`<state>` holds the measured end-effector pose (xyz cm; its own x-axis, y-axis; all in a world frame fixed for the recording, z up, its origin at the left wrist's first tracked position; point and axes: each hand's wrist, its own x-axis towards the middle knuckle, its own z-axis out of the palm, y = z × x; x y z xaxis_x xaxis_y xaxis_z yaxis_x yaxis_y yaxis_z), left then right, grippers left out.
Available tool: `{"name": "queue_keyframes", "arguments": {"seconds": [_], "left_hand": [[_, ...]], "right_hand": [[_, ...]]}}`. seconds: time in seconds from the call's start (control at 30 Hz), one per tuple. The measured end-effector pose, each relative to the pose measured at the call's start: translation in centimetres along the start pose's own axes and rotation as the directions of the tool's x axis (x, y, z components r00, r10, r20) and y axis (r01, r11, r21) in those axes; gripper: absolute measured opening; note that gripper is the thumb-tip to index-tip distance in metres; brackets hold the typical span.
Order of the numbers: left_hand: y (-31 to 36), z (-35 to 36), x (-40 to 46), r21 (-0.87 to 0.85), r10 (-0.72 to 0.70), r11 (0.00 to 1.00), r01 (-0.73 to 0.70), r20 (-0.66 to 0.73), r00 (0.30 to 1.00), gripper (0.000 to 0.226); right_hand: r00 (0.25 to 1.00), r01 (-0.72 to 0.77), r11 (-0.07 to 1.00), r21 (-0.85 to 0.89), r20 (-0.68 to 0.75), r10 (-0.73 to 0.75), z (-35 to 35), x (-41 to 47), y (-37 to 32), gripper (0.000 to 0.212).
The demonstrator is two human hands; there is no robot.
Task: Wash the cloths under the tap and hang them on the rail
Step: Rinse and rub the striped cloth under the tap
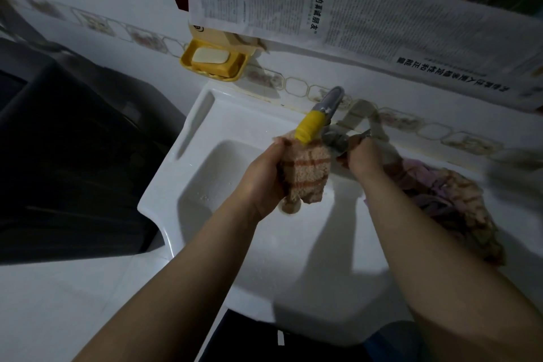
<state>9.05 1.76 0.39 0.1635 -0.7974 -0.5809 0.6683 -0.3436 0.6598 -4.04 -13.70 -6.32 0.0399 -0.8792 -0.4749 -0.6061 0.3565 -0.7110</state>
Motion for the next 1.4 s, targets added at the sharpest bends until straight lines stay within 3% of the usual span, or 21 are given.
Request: {"name": "queue_keyframes", "arguments": {"seconds": [0.1, 0.17, 0.23, 0.3, 0.37, 0.4, 0.5, 0.53, 0.57, 0.67, 0.77, 0.87, 0.97, 1.03, 1.1, 1.17, 1.3, 1.37, 1.4], "left_hand": [[0.2, -0.2, -0.2, 0.1, 0.02, 0.995, -0.021, 0.006, 1.0, 0.041], [0.5, -0.5, -0.3, 0.259, 0.053, 0.964, -0.05, -0.007, 0.999, 0.04], [0.7, -0.7, -0.3, 0.467, 0.096, 0.881, -0.075, -0.02, 0.995, 0.038], [1.3, -1.0, 0.0, 0.654, 0.11, 0.751, -0.093, 0.014, 0.994, 0.037], [2.1, -1.3, 0.5, 0.769, 0.112, 0.63, -0.111, 0.052, 0.992, 0.039], [2.6, -1.4, 0.8, 0.81, 0.136, 0.574, -0.121, 0.051, 0.989, 0.04], [3.5, -1.9, 1.3, 0.955, 0.312, 0.282, -0.091, -0.002, 0.95, 0.044], [3.3, -2.3, 1.5, 0.967, 0.347, 0.244, -0.079, -0.011, 0.938, 0.046], [3.0, -3.0, 1.7, 0.95, 0.329, 0.299, -0.09, -0.014, 0.944, 0.048], [1.3, -5.4, 1.8, 0.722, 0.118, 0.68, -0.13, 0.067, 0.991, 0.04], [-0.9, -5.8, 2.5, 0.553, 0.165, 0.822, -0.135, -0.004, 0.986, 0.027], [-1.8, -3.4, 3.3, 0.39, 0.149, 0.913, -0.116, -0.054, 0.987, 0.037], [-1.7, -2.3, 3.9, 0.483, 0.055, 0.873, -0.073, 0.05, 0.997, 0.041], [-1.5, -3.1, 4.0, 0.528, 0.129, 0.842, -0.106, -0.007, 0.992, 0.031], [-1.2, -4.1, 3.9, 0.515, 0.25, 0.841, -0.168, -0.093, 0.964, 0.021], [-0.8, -4.9, 4.0, 0.507, 0.353, 0.825, -0.25, -0.117, 0.928, 0.017], [0.3, -5.0, 4.6, 0.546, 0.498, 0.759, -0.355, -0.137, 0.856, 0.025], [0.7, -4.5, 4.9, 0.747, 0.507, 0.612, -0.259, -0.119, 0.854, 0.029], [0.8, -4.2, 5.0, 0.871, 0.483, 0.461, -0.168, -0.087, 0.871, 0.032]], "right_hand": [[0.994, -0.032, 0.994, -0.105, 0.104, 0.043, -0.5, -1.2, -0.9, 0.048], [0.98, -0.029, 0.972, -0.235, 0.183, 0.073, -0.8, -2.9, -1.9, 0.069], [0.981, 0.153, 0.946, -0.286, 0.159, -0.111, -0.8, -4.6, -3.0, 0.08], [0.916, 0.363, 0.917, -0.167, 0.242, -0.318, -0.2, -6.8, -3.9, 0.051], [0.832, 0.329, 0.944, 0.019, 0.467, -0.299, 0.5, -8.4, -3.7, 0.036], [0.799, 0.306, 0.952, 0.011, 0.541, -0.263, 0.7, -8.7, -3.4, 0.038], [0.776, 0.365, 0.931, -0.029, 0.562, -0.287, 1.0, -8.0, -2.6, 0.039], [0.797, 0.359, 0.933, -0.016, 0.526, -0.297, 1.0, -7.6, -2.5, 0.034], [0.834, 0.311, 0.949, 0.049, 0.466, -0.297, 1.0, -7.2, -2.3, 0.026], [0.938, 0.05, 0.931, 0.363, 0.304, -0.169, 0.9, -6.4, -2.5, 0.016], [0.935, -0.036, 0.853, 0.521, 0.319, -0.155, 1.1, -6.8, -2.7, 0.023], [0.918, -0.069, 0.857, 0.511, 0.369, -0.147, 2.0, -7.9, -3.1, 0.023], [0.893, -0.079, 0.864, 0.496, 0.42, -0.16, 2.0, -7.6, -3.4, 0.01], [0.879, -0.066, 0.887, 0.458, 0.447, -0.165, 1.3, -7.4, -3.5, 0.01], [0.868, 0.079, 0.963, 0.256, 0.458, -0.193, 0.5, -7.2, -3.3, 0.008], [0.868, 0.229, 0.973, 0.027, 0.446, -0.217, 0.2, -7.3, -3.3, 0.02], [0.909, 0.182, 0.969, 0.169, 0.346, -0.231, 0.7, -8.5, -4.2, 0.015], [0.923, 0.165, 0.959, 0.23, 0.307, -0.232, 1.2, -8.9, -4.4, 0.015], [0.927, 0.148, 0.959, 0.242, 0.304, -0.22, 1.4, -8.9, -4.4, 0.015]]}}
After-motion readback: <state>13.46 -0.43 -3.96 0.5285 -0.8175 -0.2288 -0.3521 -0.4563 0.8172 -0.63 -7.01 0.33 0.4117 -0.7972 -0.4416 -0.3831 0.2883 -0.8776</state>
